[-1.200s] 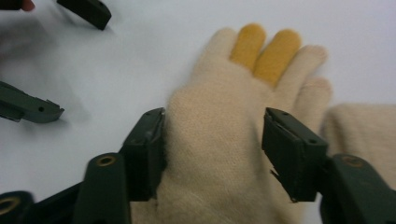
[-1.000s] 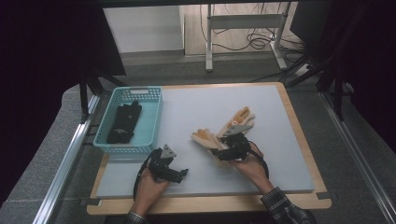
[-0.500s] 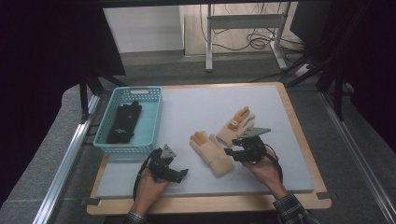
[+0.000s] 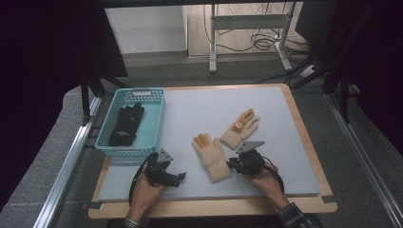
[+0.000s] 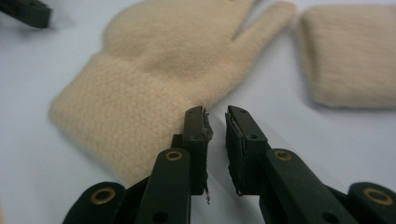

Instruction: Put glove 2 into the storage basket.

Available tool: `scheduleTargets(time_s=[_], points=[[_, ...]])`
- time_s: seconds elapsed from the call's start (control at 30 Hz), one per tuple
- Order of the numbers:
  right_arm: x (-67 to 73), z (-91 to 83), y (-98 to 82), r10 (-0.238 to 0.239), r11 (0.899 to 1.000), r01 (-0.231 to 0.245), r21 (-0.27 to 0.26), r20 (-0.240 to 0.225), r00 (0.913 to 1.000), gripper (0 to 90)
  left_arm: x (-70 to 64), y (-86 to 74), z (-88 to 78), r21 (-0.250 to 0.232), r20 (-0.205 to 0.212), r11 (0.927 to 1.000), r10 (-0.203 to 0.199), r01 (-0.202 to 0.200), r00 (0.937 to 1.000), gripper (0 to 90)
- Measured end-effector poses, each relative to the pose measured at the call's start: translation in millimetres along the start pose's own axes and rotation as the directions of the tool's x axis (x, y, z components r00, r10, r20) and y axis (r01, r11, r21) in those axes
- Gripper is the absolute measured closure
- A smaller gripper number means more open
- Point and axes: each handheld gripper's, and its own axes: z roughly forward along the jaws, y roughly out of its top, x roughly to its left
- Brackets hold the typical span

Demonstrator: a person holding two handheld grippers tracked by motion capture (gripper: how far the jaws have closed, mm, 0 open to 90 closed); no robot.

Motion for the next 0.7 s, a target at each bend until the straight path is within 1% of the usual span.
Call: scheduleTargets(time_s=[0.13,0.27,0.37,0.47,0.53,0.63,0.67,0.7], points=[[15.0,8.2,5.3,-0.017,1.000,0.016,-0.006,-0.042,0.9990,75.6,4.3,-4.8,-3.8,-0.004,-0.013,0.9999,-0.014,0.014,0.9998,1.9],[29.1,18.8,13.2,-0.051,0.999,0.051,-0.012,-0.072,0.9961,72.6,10.9,-9.7,-7.3,-0.011,-0.027,0.9994,-0.033,0.032,0.9991,1.2],[33.5,23.3,17.9,-0.074,0.997,0.073,-0.011,-0.066,0.9951,70.0,14.1,-12.0,-9.0,-0.018,-0.025,0.9990,-0.041,0.041,0.9989,2.5],[28.2,20.2,18.7,-0.063,0.998,0.062,-0.022,-0.054,0.9966,67.1,13.6,-11.7,-8.4,-0.014,-0.027,0.9992,-0.039,0.039,0.9989,2.0],[19.3,13.0,17.9,-0.046,0.998,0.045,-0.036,-0.022,0.9987,64.6,13.7,-11.9,-8.4,-0.013,-0.027,0.9992,-0.038,0.038,0.9989,2.0],[2.7,1.3,17.2,0.004,0.998,-0.003,-0.055,0.028,0.9996,60.4,13.6,-12.0,-8.3,-0.014,-0.026,0.9991,-0.040,0.039,0.9989,2.0],[-5.0,-3.2,17.4,0.026,0.998,-0.022,-0.066,0.053,0.9983,58.7,13.6,-12.0,-8.3,-0.015,-0.026,0.9991,-0.040,0.039,0.9989,2.0],[-9.8,-5.6,17.7,0.040,0.997,-0.035,-0.073,0.064,0.9972,57.7,13.6,-12.1,-8.3,-0.015,-0.026,0.9991,-0.039,0.039,0.9989,2.0]])
